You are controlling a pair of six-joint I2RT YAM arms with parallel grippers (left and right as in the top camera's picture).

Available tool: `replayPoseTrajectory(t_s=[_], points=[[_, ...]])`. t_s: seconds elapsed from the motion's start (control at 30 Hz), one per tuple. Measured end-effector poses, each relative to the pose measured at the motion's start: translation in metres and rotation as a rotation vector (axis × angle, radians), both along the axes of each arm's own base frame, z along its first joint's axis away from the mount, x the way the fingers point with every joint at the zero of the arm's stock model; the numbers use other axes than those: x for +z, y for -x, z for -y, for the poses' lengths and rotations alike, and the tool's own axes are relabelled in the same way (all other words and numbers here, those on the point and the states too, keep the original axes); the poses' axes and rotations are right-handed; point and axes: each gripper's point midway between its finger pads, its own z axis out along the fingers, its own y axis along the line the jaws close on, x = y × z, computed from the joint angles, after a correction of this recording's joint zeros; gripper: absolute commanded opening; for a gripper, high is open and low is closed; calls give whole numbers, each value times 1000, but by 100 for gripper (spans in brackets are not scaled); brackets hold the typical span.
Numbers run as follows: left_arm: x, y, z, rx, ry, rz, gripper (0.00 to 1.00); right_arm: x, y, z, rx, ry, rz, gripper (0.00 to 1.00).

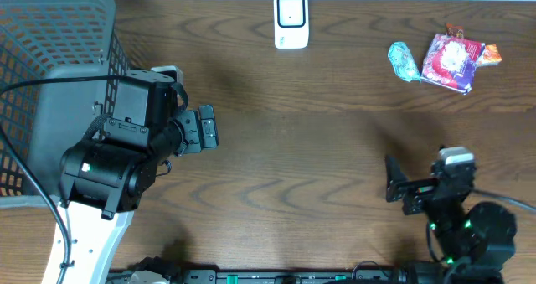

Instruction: Scan the item barcode

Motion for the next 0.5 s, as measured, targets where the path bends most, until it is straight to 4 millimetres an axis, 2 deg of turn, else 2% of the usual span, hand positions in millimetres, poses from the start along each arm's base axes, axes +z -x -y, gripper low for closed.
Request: replayPoseTrajectory(t_s=[0.17, 0.5], points=[[0, 0, 0, 0, 0, 0, 98, -8, 1, -11, 56, 24, 130, 99], [0, 0, 0, 0, 0, 0, 98, -23, -7, -17, 74, 34, 330, 99]])
